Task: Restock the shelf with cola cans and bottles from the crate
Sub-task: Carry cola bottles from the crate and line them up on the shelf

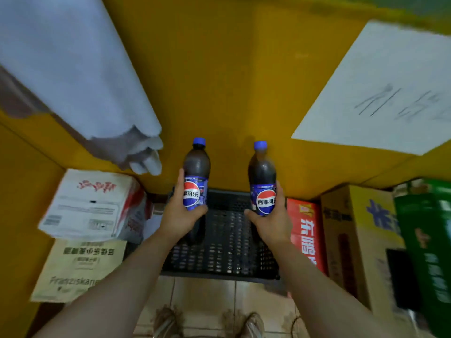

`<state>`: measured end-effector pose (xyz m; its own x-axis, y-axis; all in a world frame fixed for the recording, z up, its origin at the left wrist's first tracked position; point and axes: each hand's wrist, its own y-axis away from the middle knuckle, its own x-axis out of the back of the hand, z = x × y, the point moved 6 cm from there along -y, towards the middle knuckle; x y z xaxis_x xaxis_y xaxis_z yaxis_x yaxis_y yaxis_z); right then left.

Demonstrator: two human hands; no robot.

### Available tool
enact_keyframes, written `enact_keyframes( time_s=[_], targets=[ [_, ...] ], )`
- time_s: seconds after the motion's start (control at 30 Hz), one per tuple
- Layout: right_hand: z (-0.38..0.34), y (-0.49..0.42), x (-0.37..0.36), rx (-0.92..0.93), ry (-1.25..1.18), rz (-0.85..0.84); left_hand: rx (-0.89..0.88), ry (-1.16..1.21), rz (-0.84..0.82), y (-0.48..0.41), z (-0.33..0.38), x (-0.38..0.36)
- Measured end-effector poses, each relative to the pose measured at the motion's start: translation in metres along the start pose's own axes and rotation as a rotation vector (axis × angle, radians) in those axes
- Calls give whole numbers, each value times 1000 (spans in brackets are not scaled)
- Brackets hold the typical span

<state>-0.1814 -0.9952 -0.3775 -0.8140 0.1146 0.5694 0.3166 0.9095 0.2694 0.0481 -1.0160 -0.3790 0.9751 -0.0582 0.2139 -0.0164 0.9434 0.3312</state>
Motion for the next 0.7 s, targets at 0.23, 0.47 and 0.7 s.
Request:
enact_keyframes(
  time_s=[0.23, 0.47, 0.7],
  targets=[
    [-162, 51, 81, 260, -187, 109, -282, -57, 60, 58, 167, 52],
    [-251, 107, 128, 545, -200, 119, -481, -66, 305, 137, 251, 94],
    [-283, 166, 144, 761, -257, -72, -571, -27, 631, 251, 281, 103]
  ],
)
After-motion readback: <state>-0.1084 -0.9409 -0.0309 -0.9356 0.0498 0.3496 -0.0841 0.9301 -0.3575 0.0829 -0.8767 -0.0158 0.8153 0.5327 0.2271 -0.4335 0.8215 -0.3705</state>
